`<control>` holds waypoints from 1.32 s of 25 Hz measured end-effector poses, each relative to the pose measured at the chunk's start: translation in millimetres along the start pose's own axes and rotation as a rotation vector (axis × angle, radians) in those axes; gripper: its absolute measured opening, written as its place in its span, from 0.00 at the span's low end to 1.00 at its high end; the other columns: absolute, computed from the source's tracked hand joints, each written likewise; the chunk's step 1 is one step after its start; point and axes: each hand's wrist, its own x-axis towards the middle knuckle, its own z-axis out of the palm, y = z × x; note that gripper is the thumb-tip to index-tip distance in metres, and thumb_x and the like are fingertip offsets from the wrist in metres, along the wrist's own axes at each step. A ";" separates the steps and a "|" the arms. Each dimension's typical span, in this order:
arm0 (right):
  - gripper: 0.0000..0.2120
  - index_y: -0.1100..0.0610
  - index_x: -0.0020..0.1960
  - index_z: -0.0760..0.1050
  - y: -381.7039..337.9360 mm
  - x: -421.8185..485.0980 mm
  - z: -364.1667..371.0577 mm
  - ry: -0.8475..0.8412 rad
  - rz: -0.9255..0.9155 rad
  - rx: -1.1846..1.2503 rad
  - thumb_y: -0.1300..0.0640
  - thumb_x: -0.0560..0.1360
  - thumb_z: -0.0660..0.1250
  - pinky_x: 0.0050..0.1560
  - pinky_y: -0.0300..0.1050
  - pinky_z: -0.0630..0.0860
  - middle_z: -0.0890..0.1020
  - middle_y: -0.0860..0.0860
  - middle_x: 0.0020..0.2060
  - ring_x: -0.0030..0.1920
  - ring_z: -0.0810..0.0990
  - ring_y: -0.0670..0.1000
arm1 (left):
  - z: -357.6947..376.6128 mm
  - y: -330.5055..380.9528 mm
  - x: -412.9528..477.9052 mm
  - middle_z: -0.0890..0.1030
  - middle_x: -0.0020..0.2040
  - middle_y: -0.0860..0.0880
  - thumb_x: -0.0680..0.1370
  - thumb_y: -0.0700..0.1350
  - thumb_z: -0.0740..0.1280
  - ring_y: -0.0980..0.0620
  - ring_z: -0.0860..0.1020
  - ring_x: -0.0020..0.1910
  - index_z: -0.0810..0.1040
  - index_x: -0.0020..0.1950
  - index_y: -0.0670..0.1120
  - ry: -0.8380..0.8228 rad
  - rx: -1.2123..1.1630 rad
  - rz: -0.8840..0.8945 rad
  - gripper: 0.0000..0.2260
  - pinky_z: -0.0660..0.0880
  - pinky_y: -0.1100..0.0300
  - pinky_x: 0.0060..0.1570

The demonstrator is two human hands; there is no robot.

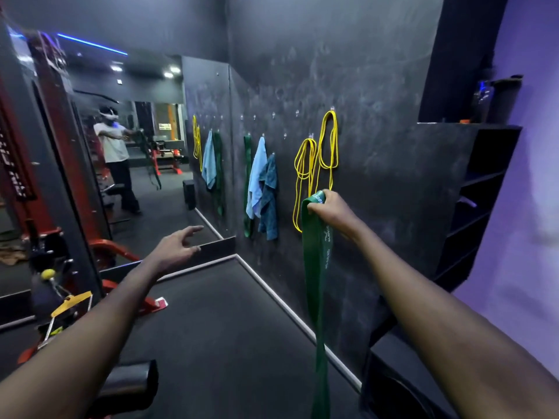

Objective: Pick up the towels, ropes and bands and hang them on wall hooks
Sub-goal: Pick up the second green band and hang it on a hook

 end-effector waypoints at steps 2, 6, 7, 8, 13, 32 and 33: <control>0.10 0.56 0.45 0.75 14.3 48.2 15.6 0.010 -0.007 0.009 0.53 0.67 0.69 0.41 0.49 0.76 0.81 0.53 0.41 0.41 0.80 0.51 | 3.6 -12.8 50.7 0.77 0.67 0.44 0.75 0.41 0.71 0.45 0.79 0.61 0.71 0.72 0.54 0.023 -0.007 0.003 0.26 0.71 0.55 0.63; 0.06 0.55 0.42 0.74 32.2 151.0 52.5 -0.002 -0.009 -0.013 0.56 0.69 0.71 0.35 0.46 0.74 0.79 0.51 0.36 0.37 0.78 0.50 | 13.4 -43.5 152.6 0.77 0.67 0.44 0.75 0.41 0.71 0.46 0.79 0.60 0.72 0.71 0.55 0.025 -0.030 -0.023 0.26 0.72 0.55 0.63; 0.06 0.54 0.41 0.73 34.4 177.0 61.2 -0.014 -0.014 -0.014 0.57 0.70 0.71 0.34 0.44 0.72 0.79 0.50 0.35 0.35 0.77 0.49 | 15.4 -52.3 178.3 0.77 0.67 0.44 0.75 0.41 0.71 0.46 0.79 0.60 0.72 0.71 0.55 0.025 -0.032 -0.032 0.26 0.72 0.55 0.63; 0.06 0.54 0.41 0.74 37.1 204.2 69.0 -0.019 -0.018 -0.023 0.58 0.71 0.71 0.32 0.42 0.71 0.78 0.49 0.34 0.34 0.76 0.48 | 17.1 -59.5 203.9 0.76 0.67 0.44 0.75 0.41 0.71 0.46 0.79 0.60 0.71 0.71 0.55 0.025 -0.036 -0.038 0.26 0.72 0.55 0.63; 0.07 0.58 0.46 0.77 66.5 334.0 106.9 -0.035 -0.011 -0.050 0.57 0.71 0.71 0.34 0.43 0.72 0.80 0.53 0.36 0.34 0.77 0.49 | 30.4 -95.3 321.0 0.76 0.68 0.45 0.75 0.41 0.70 0.46 0.78 0.60 0.71 0.72 0.54 0.022 -0.008 -0.038 0.26 0.71 0.56 0.63; 0.05 0.55 0.39 0.73 94.7 866.5 397.1 -0.133 -0.129 0.001 0.55 0.64 0.66 0.36 0.44 0.69 0.77 0.50 0.32 0.34 0.73 0.49 | -2.9 -318.8 837.5 0.77 0.66 0.46 0.75 0.44 0.69 0.48 0.78 0.60 0.70 0.70 0.60 0.129 0.044 -0.073 0.25 0.71 0.56 0.62; 0.05 0.55 0.40 0.73 93.1 893.3 412.9 -0.141 -0.121 -0.006 0.57 0.65 0.66 0.36 0.43 0.68 0.76 0.50 0.32 0.34 0.72 0.49 | -5.6 -331.1 869.6 0.78 0.65 0.46 0.75 0.44 0.69 0.48 0.78 0.59 0.70 0.70 0.61 0.120 0.051 -0.069 0.25 0.72 0.57 0.62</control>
